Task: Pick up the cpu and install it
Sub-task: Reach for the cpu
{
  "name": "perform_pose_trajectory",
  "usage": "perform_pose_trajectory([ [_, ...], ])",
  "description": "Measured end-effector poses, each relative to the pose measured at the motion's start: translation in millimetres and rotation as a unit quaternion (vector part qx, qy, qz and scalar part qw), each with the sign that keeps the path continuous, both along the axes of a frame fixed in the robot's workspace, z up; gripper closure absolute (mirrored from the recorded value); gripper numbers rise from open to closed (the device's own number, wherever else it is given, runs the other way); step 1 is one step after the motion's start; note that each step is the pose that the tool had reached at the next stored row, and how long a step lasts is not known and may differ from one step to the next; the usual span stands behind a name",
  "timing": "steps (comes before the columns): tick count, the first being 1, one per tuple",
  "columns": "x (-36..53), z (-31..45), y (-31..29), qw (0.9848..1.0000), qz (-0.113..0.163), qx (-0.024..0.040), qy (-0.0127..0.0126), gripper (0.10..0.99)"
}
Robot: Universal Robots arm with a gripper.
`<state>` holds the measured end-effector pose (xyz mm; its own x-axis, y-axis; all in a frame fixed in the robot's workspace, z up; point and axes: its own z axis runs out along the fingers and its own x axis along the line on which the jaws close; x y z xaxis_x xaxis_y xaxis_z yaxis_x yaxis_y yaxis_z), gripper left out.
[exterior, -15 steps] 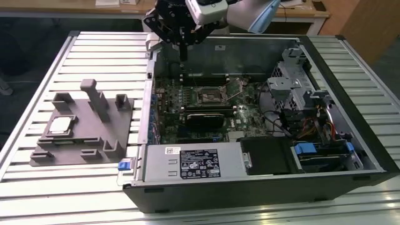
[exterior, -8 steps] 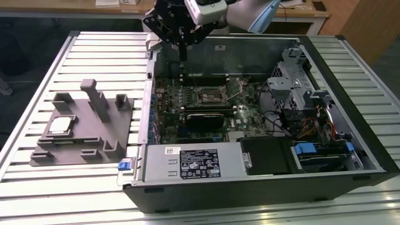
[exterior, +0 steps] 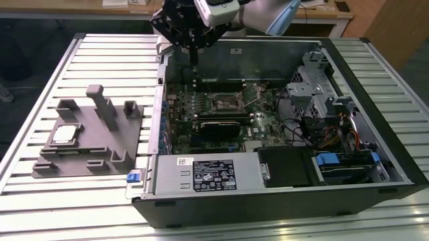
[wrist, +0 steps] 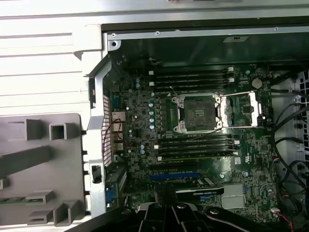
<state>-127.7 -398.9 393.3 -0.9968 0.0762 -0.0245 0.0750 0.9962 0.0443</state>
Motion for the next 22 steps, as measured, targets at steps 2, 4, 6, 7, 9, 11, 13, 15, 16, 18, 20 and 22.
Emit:
perform_pose_trajectory([
  [2,-1.8,0.0,0.0,1.0,0.0,0.0,0.0,0.98],
  [4,-3.6,0.0,0.0,1.0,0.0,0.0,0.0,0.98],
  [6,-5.7,0.0,0.0,1.0,0.0,0.0,0.0,0.98],
  [7,-6.8,0.0,0.0,1.0,0.0,0.0,0.0,0.98],
  [9,-9.1,0.0,0.0,1.0,0.0,0.0,0.0,0.98],
  [11,-11.6,0.0,0.0,1.0,0.0,0.0,0.0,0.98],
  [13,-14.1,0.0,0.0,1.0,0.0,0.0,0.0,0.98],
  [15,-16.5,0.0,0.0,1.0,0.0,0.0,0.0,0.98],
  [16,-17.6,0.0,0.0,1.0,0.0,0.0,0.0,0.98],
  [18,-20.0,0.0,0.0,1.0,0.0,0.0,0.0,0.98],
  [20,-22.5,0.0,0.0,1.0,0.0,0.0,0.0,0.98],
  [22,-25.3,0.0,0.0,1.0,0.0,0.0,0.0,0.98],
])
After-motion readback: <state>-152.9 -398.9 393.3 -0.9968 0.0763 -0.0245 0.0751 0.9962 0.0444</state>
